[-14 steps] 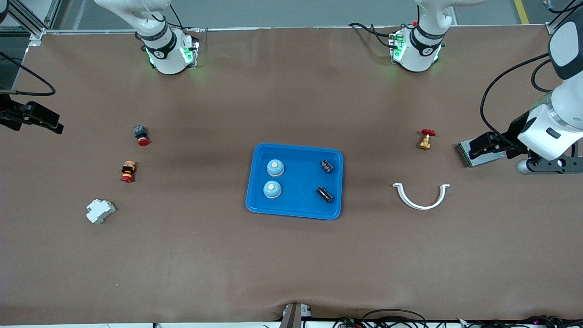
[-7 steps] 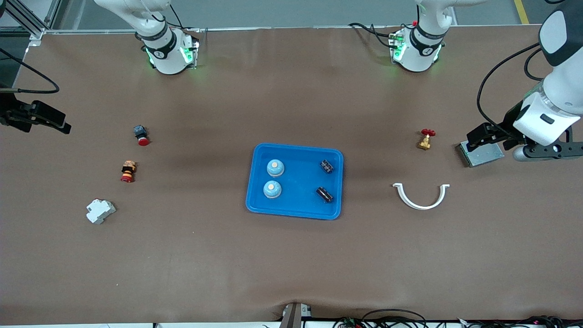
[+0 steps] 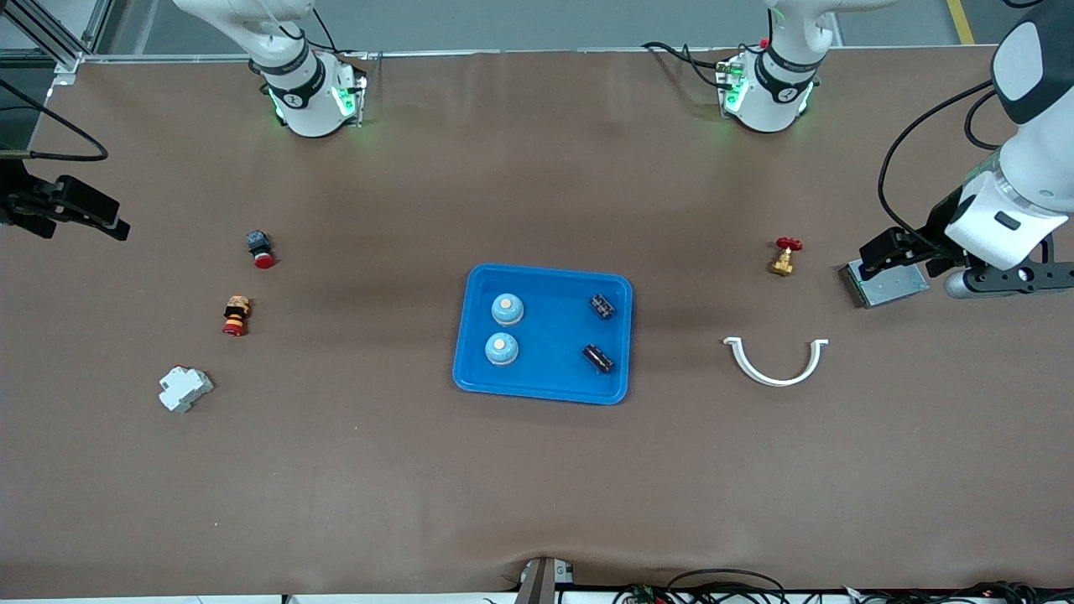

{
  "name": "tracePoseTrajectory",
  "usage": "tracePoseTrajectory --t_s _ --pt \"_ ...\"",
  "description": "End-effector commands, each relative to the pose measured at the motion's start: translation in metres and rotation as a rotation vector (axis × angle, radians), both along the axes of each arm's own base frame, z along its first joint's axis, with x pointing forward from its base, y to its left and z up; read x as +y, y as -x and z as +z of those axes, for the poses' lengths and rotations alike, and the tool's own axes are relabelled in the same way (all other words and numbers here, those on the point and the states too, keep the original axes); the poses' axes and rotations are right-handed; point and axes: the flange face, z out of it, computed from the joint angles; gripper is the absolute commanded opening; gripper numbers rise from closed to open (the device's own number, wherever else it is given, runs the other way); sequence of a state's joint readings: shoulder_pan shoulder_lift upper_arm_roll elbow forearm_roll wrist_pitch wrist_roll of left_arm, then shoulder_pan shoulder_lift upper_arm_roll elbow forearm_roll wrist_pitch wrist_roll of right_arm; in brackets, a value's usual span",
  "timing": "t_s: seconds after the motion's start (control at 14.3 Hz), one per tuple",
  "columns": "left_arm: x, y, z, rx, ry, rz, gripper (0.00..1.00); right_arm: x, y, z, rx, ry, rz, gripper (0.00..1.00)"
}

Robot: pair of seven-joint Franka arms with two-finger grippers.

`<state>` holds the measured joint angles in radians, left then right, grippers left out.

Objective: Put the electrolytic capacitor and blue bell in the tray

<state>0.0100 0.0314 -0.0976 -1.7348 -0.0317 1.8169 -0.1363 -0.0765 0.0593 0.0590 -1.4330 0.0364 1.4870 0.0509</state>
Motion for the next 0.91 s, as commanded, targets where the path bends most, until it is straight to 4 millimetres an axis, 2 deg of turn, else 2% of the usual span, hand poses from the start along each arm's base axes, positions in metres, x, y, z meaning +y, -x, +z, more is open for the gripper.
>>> tracePoseTrajectory --t_s 0.0,0.21,0.84 --pt "0.0008 -0.0056 0.0047 -0.015 0.004 0.01 1.0 -0.0029 0.0071 0.0032 -0.009 -0.011 0.005 1.0" --pt "0.0027 -0.012 0.0146 -0.038 0.004 0.008 1.0 -0.0059 0.0071 0.0031 -0.009 -0.007 0.0 1.0" --pt "0.0039 -0.0127 0.012 -0.029 0.0 0.007 1.0 -0.0072 0.0057 0.0031 -0.017 -0.003 -0.002 1.0"
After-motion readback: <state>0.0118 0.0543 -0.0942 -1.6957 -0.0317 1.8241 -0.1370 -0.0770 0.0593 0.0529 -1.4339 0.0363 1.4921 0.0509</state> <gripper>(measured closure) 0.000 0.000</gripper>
